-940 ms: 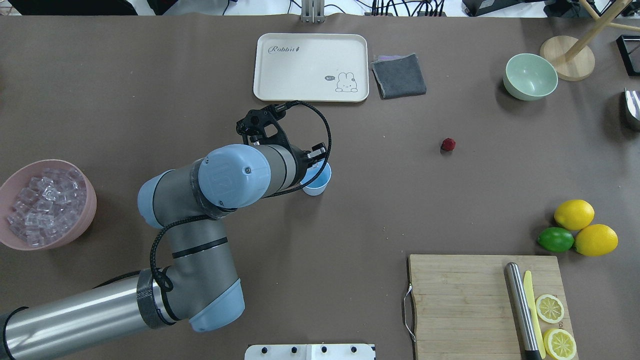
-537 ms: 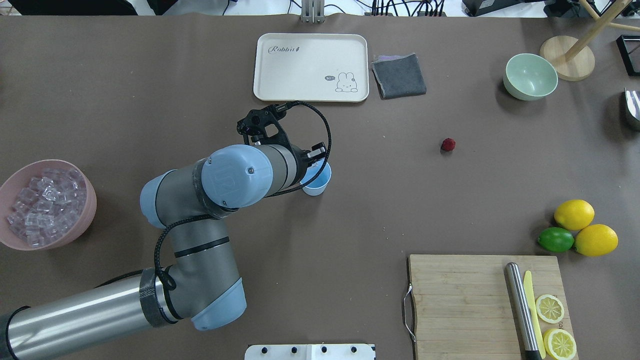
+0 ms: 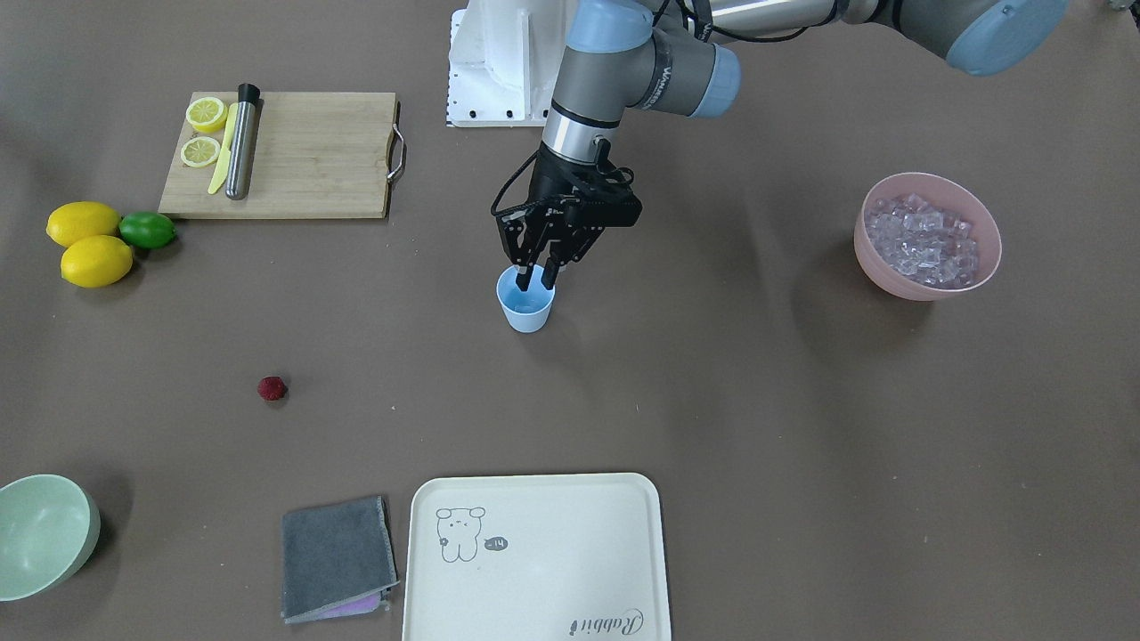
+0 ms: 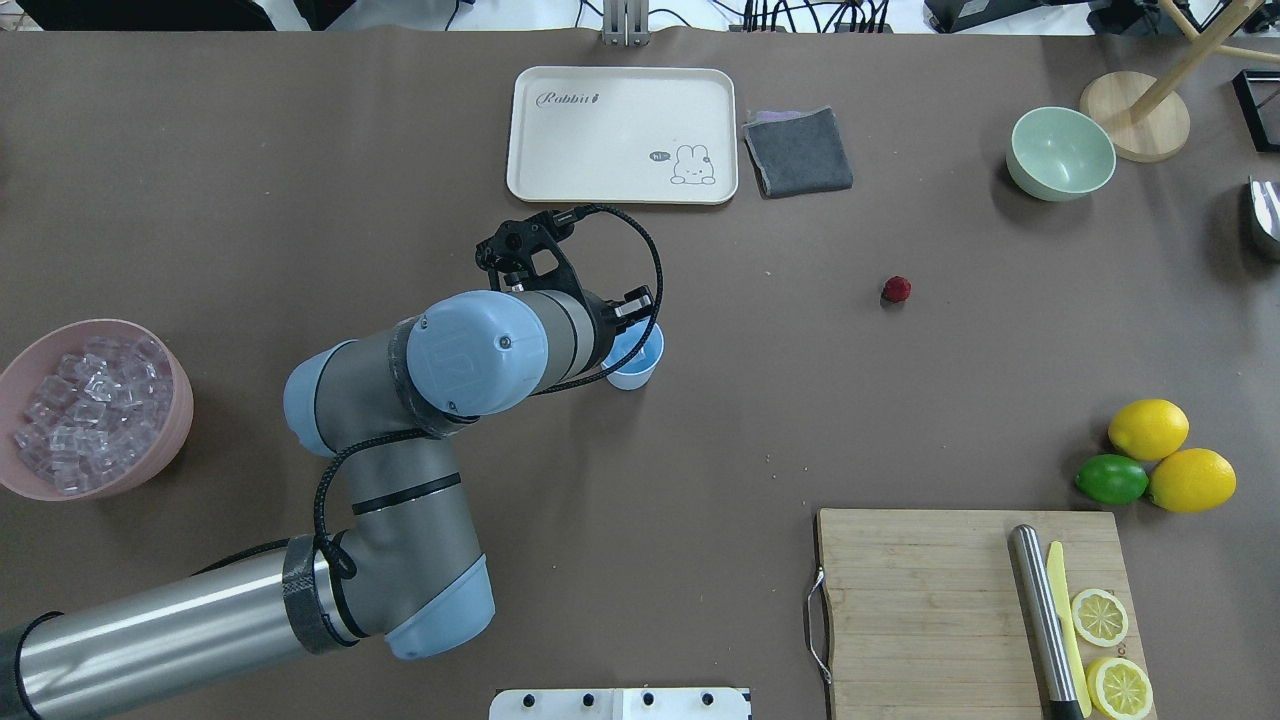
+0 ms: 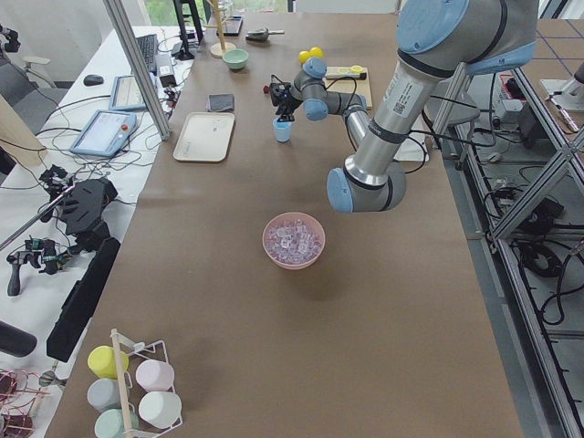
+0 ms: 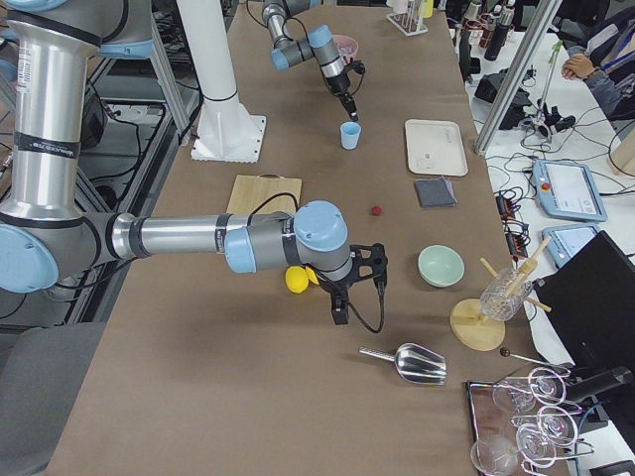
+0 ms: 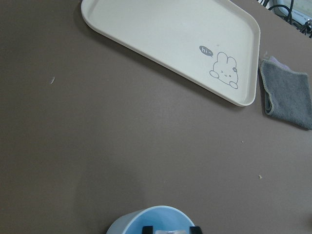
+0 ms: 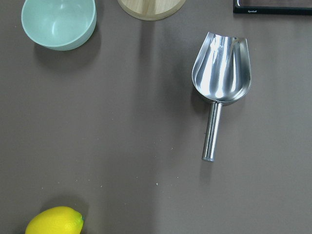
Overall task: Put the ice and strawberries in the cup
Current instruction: 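Open the left gripper to drop the ice cube into the cup, then move the left gripper back to the pink ice bowl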
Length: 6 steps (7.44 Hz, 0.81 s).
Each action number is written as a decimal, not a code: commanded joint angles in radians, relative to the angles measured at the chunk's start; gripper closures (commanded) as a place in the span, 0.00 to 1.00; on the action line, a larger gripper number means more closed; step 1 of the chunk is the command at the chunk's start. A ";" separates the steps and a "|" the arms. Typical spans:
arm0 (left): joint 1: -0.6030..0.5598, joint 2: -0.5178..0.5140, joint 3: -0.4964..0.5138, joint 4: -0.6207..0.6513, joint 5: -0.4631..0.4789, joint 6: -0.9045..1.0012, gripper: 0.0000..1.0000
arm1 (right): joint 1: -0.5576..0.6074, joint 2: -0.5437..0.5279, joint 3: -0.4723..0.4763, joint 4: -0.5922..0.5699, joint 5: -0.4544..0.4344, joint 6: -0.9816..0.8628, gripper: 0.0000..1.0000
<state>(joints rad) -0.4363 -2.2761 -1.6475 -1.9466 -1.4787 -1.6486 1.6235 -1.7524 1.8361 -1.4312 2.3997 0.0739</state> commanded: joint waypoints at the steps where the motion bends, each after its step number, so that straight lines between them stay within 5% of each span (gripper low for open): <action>1: -0.001 0.007 -0.021 0.003 -0.005 0.042 0.03 | -0.002 0.001 -0.001 0.000 -0.001 0.000 0.00; 3: -0.007 0.088 -0.160 0.079 -0.023 0.131 0.02 | -0.004 0.001 -0.001 0.001 -0.004 0.000 0.00; 6: -0.163 0.261 -0.378 0.293 -0.245 0.471 0.01 | -0.004 -0.001 -0.001 0.003 -0.004 -0.002 0.00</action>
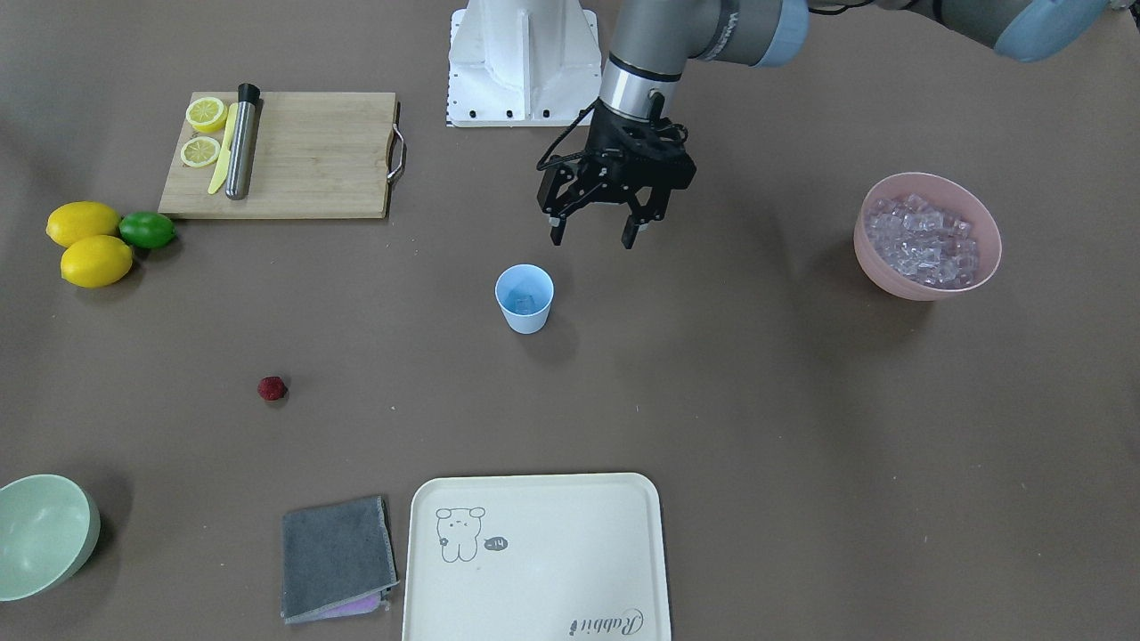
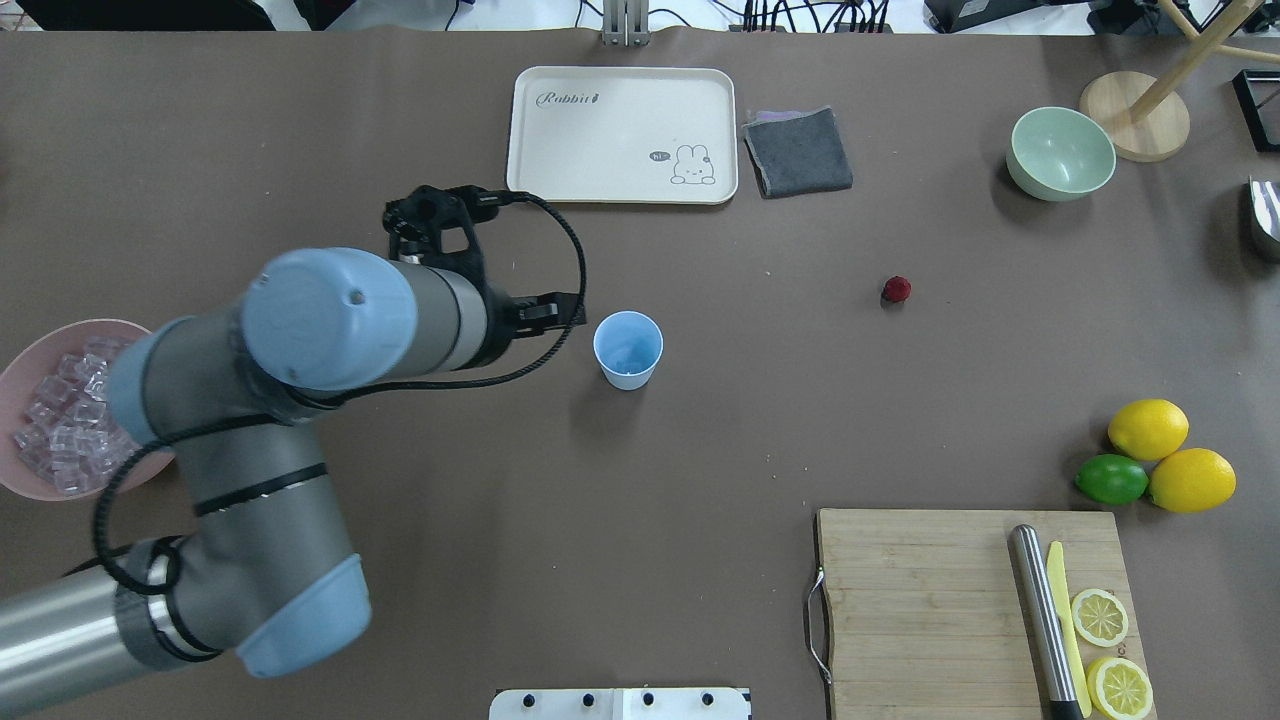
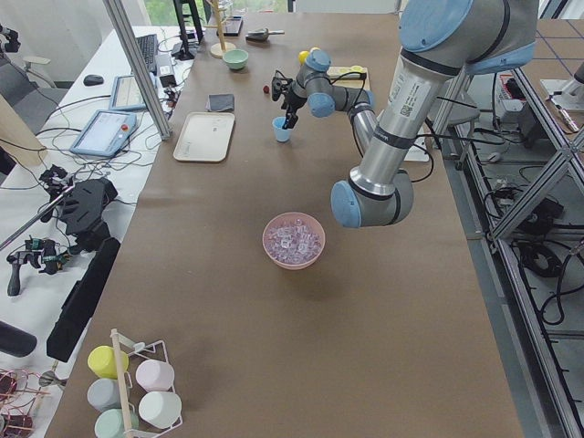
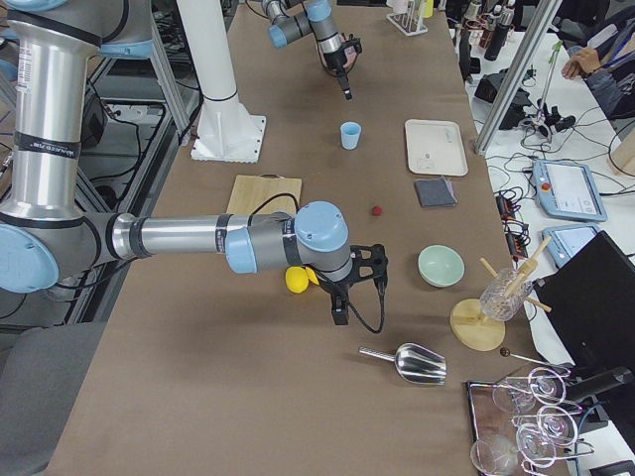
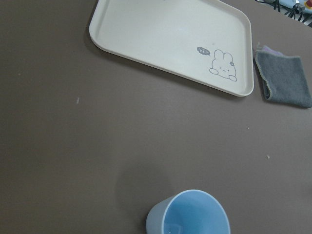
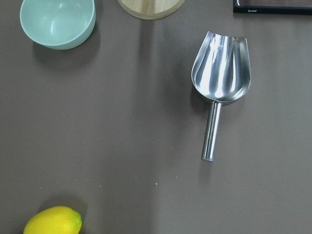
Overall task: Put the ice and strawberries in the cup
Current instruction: 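Move the left gripper back to the pink ice bowl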
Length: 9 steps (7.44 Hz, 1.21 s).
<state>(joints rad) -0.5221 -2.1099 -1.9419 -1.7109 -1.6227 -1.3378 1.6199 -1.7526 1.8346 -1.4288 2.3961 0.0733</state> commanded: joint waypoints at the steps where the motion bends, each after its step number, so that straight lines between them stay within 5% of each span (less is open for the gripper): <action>1: -0.141 0.178 -0.116 0.057 -0.176 0.271 0.01 | 0.000 -0.002 0.000 0.001 0.000 -0.001 0.00; 6: -0.424 0.503 -0.161 0.036 -0.332 0.783 0.01 | 0.000 -0.004 -0.008 0.002 -0.002 -0.006 0.00; 9: -0.473 0.736 -0.125 -0.198 -0.339 0.901 0.01 | 0.000 -0.004 -0.008 0.002 -0.003 -0.007 0.00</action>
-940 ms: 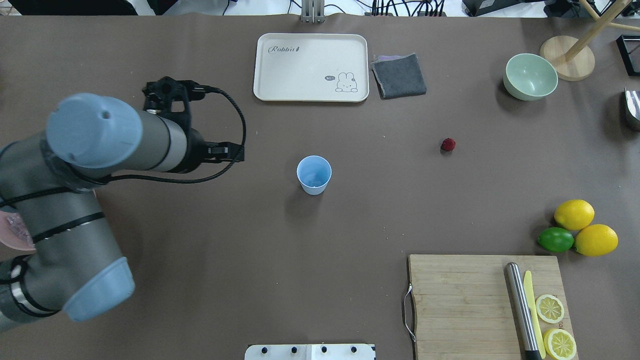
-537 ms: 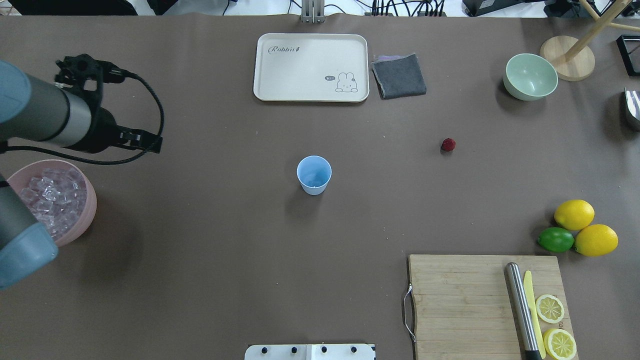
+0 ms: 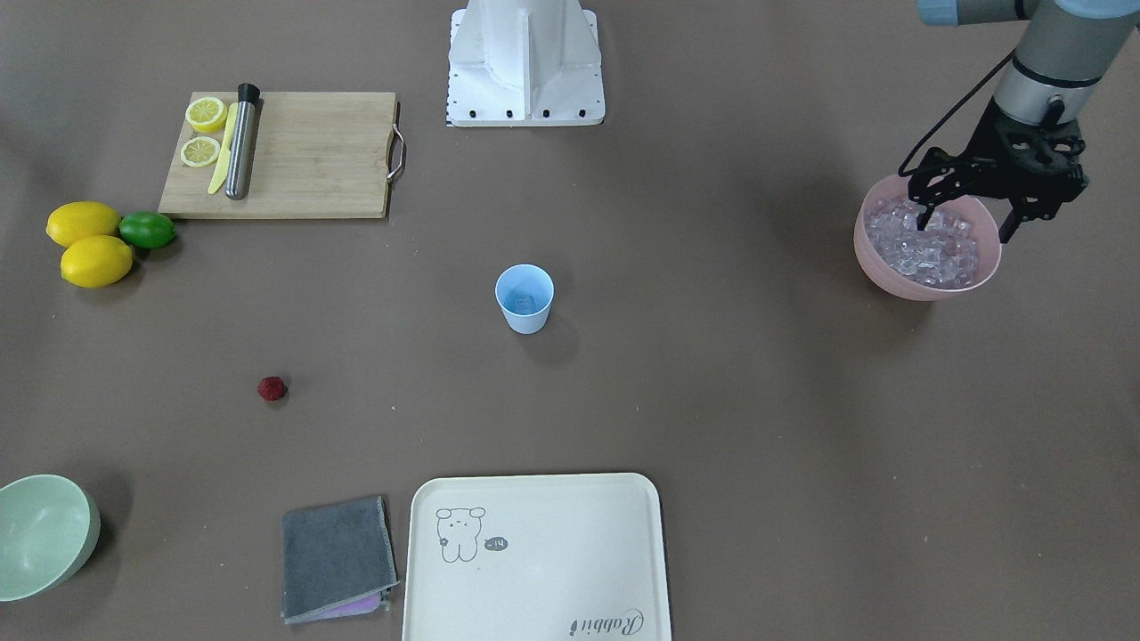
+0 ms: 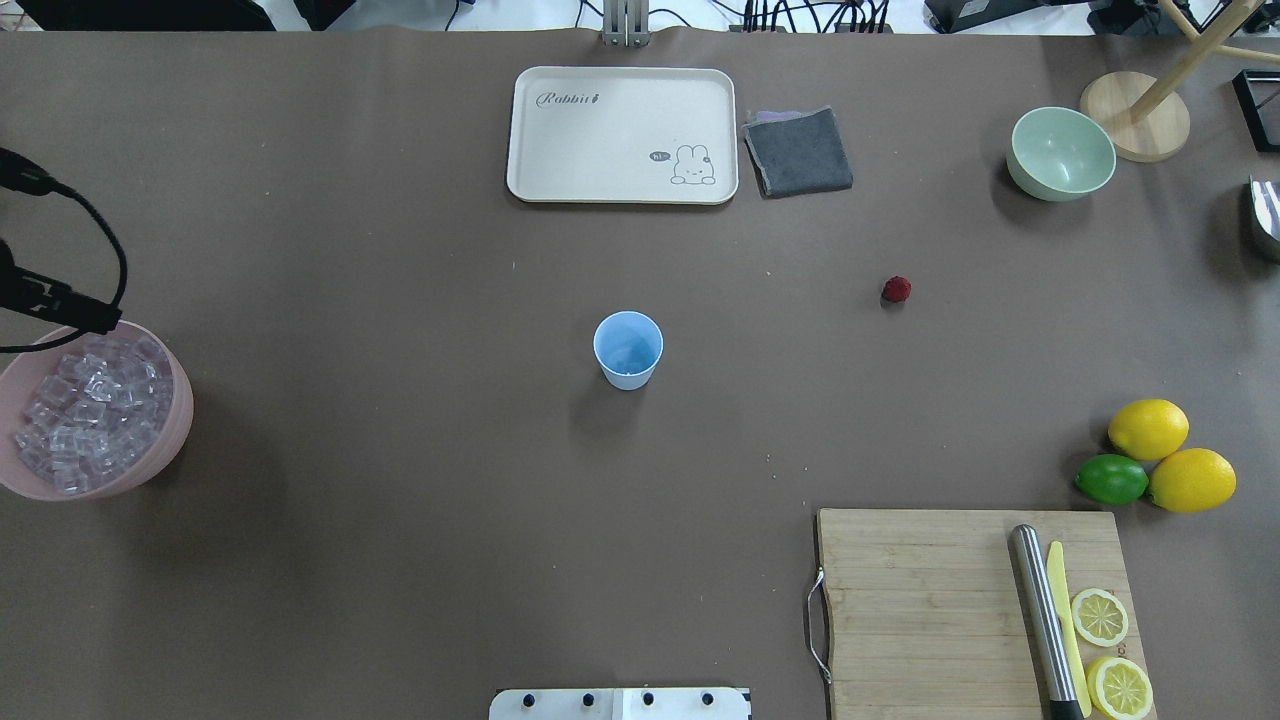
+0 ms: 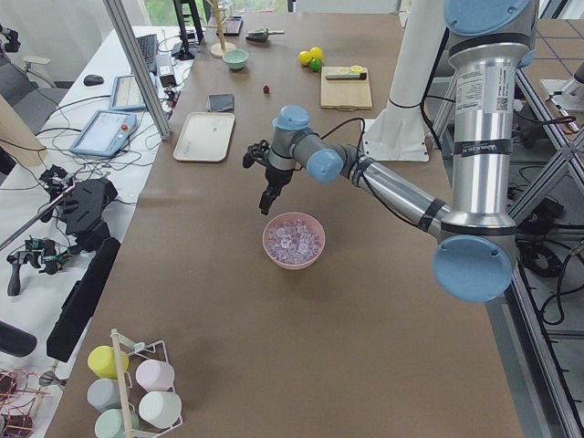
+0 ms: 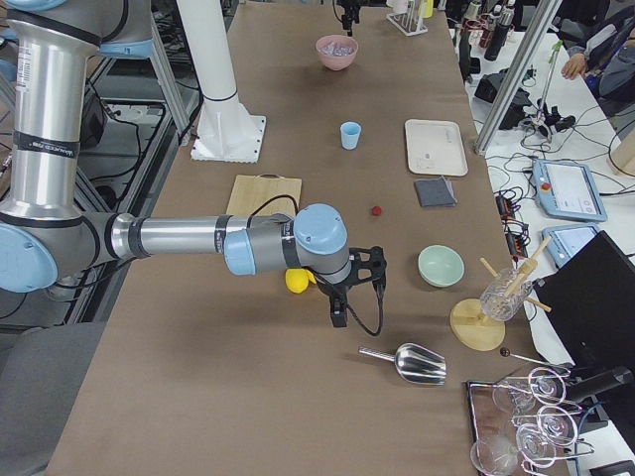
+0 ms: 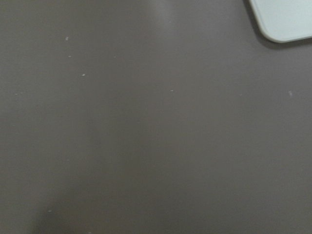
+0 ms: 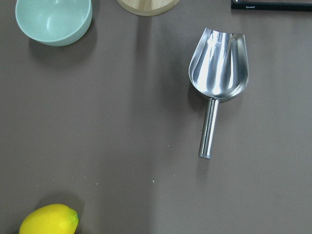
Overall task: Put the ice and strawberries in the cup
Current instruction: 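Move the left gripper back to the pink ice bowl, then lower the left gripper into the bowl and grasp another ice cube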
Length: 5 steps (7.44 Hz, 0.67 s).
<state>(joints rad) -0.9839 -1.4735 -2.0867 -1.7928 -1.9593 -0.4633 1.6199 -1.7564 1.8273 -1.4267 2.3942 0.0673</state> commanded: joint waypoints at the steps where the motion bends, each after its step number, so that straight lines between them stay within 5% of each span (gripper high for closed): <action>1: -0.012 0.110 0.089 -0.217 -0.003 0.016 0.01 | 0.000 0.002 0.000 0.000 -0.001 -0.001 0.00; 5: 0.066 0.139 0.188 -0.426 -0.027 -0.148 0.01 | 0.000 0.005 0.000 0.002 -0.001 -0.001 0.00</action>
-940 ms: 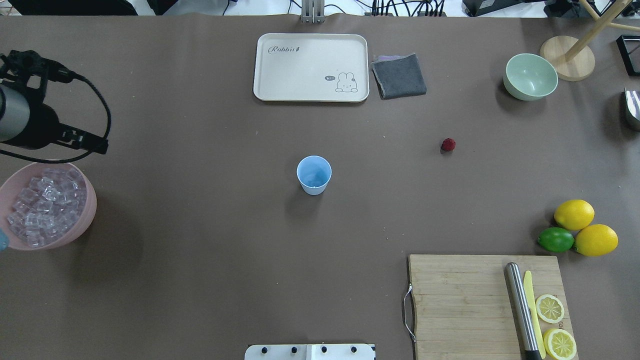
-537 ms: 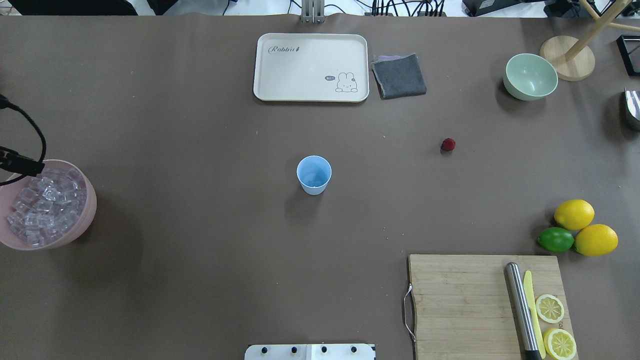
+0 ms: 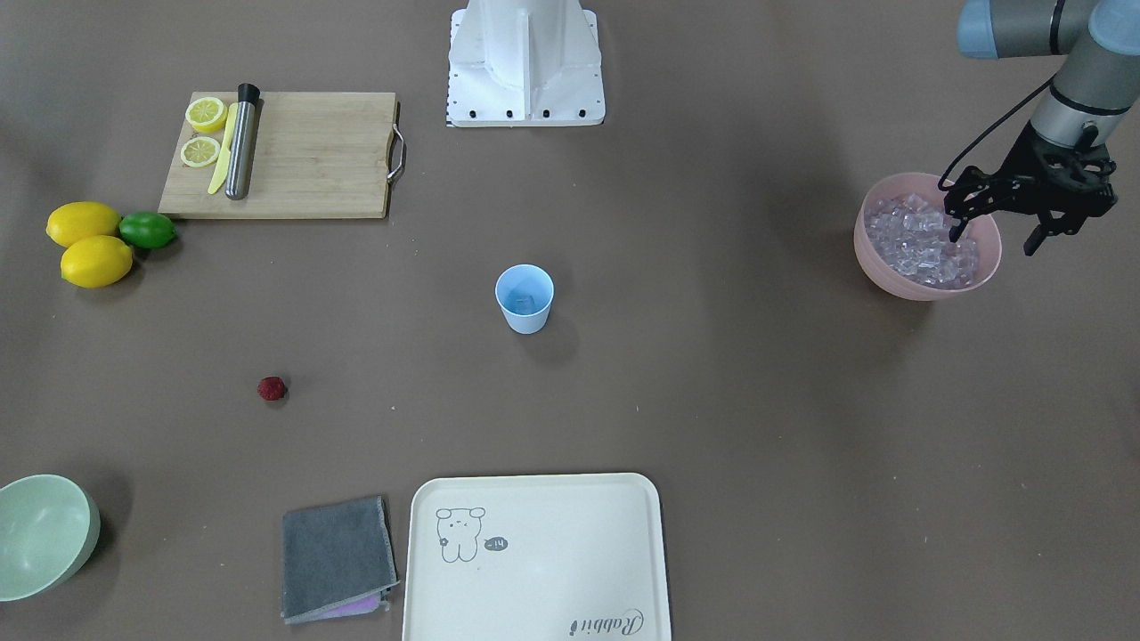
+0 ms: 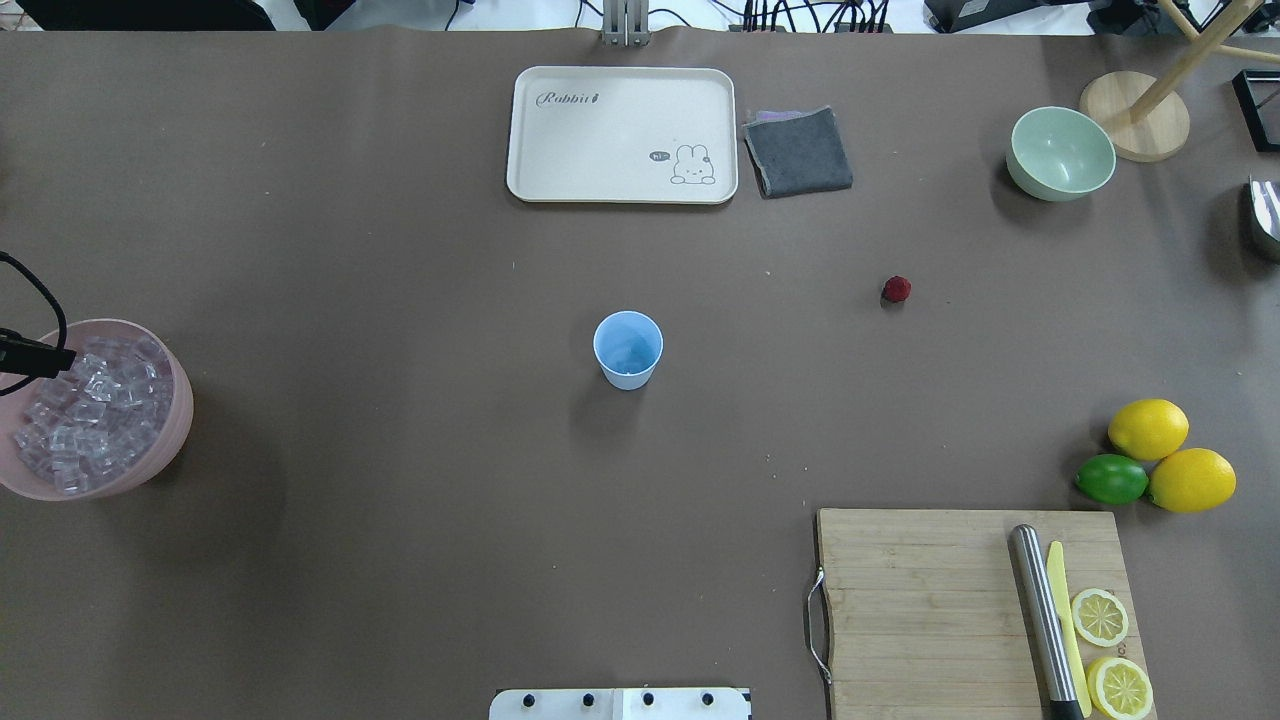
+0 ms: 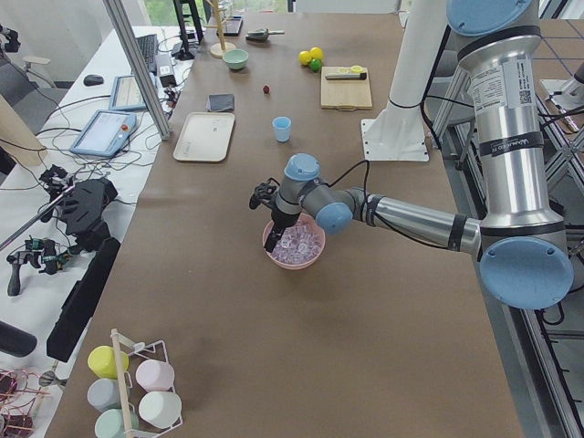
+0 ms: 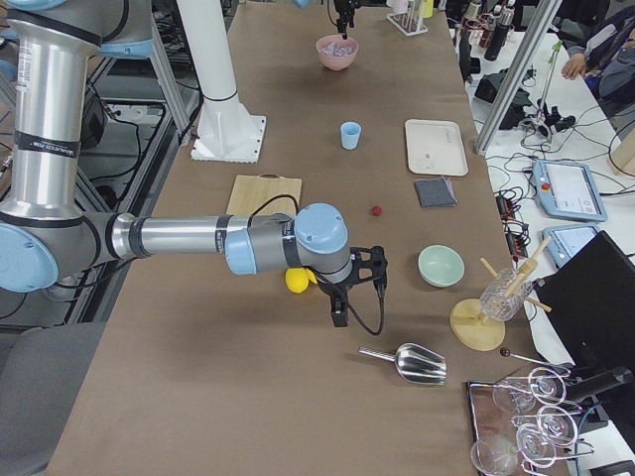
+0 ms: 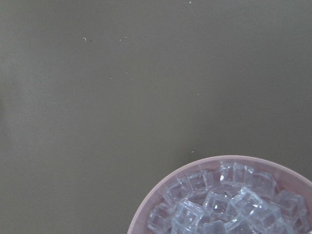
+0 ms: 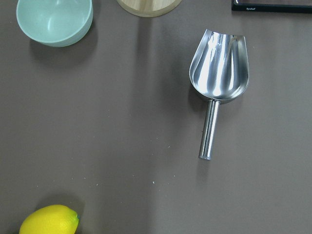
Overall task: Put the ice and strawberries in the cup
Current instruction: 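Lower the left gripper into the bowl and grasp another ice cube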
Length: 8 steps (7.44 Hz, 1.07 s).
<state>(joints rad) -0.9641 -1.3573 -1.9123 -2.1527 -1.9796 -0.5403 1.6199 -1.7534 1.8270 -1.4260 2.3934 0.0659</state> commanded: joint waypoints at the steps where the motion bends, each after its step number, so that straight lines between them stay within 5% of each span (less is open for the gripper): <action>1: 0.080 0.026 0.025 -0.111 -0.002 -0.136 0.01 | 0.000 0.002 0.000 0.001 0.000 0.000 0.00; 8: 0.148 0.064 0.026 -0.119 0.001 -0.168 0.02 | 0.000 0.003 0.000 -0.001 -0.002 0.002 0.00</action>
<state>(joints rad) -0.8247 -1.2938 -1.8868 -2.2718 -1.9788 -0.7071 1.6199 -1.7504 1.8270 -1.4262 2.3920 0.0669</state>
